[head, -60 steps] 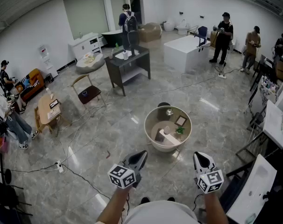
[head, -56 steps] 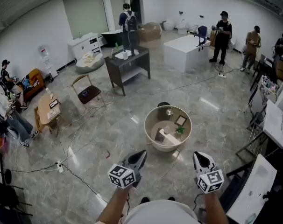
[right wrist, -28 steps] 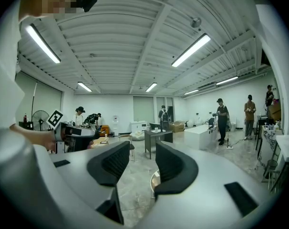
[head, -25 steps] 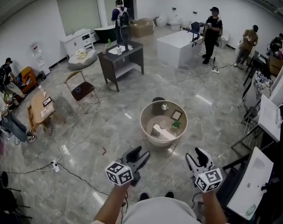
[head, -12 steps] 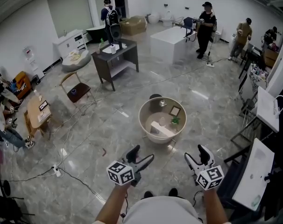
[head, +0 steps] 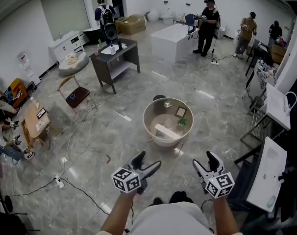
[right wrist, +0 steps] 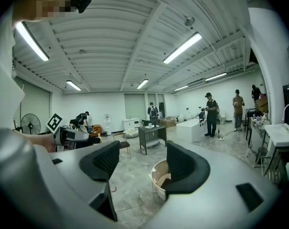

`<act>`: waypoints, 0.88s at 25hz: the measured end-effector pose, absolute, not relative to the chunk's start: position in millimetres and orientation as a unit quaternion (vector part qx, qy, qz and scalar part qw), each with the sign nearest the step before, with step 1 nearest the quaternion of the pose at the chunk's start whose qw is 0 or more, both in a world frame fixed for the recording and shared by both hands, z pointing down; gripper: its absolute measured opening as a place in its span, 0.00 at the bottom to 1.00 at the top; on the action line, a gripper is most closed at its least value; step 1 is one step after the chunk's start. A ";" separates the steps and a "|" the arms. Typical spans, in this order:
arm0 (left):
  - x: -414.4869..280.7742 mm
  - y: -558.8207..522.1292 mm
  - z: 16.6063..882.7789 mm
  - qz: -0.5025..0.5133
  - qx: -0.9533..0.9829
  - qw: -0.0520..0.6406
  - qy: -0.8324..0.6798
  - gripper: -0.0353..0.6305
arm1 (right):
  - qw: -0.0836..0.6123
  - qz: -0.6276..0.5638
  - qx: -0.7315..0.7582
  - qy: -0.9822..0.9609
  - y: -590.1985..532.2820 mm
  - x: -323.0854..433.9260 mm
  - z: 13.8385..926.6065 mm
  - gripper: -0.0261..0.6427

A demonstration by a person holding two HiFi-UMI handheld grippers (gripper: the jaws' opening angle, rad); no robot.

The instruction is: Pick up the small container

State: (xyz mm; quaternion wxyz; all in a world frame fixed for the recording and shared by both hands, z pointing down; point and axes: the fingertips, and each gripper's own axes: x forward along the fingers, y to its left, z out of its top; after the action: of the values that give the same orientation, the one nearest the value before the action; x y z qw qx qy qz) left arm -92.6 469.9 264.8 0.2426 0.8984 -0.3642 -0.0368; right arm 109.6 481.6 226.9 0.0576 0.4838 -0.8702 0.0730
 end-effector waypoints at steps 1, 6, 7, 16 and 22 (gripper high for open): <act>-93.6 468.9 265.9 -0.038 0.898 0.245 -0.365 0.69 | 0.059 0.074 0.484 -0.870 481.5 109.3 227.6 0.52; -94.1 464.7 272.1 -0.041 0.894 0.258 -0.365 0.69 | 0.065 0.080 0.486 -0.868 477.4 110.1 232.5 0.52; -93.4 463.2 273.5 -0.040 0.893 0.261 -0.364 0.69 | 0.065 0.082 0.485 -0.868 475.1 110.4 233.6 0.52; -81.6 420.4 288.7 -0.031 0.888 0.273 -0.368 0.70 | 0.068 0.096 0.475 -0.872 424.4 119.6 250.8 0.52; -56.6 377.5 293.4 -0.021 0.884 0.286 -0.369 0.70 | 0.076 0.111 0.466 -0.875 369.5 142.1 259.6 0.52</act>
State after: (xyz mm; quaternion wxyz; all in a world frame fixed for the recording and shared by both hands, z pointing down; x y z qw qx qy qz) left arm -56.6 377.5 293.4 0.2860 0.8843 -0.3686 -0.0213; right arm 142.1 369.5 259.6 0.0759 0.4659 -0.8746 0.1112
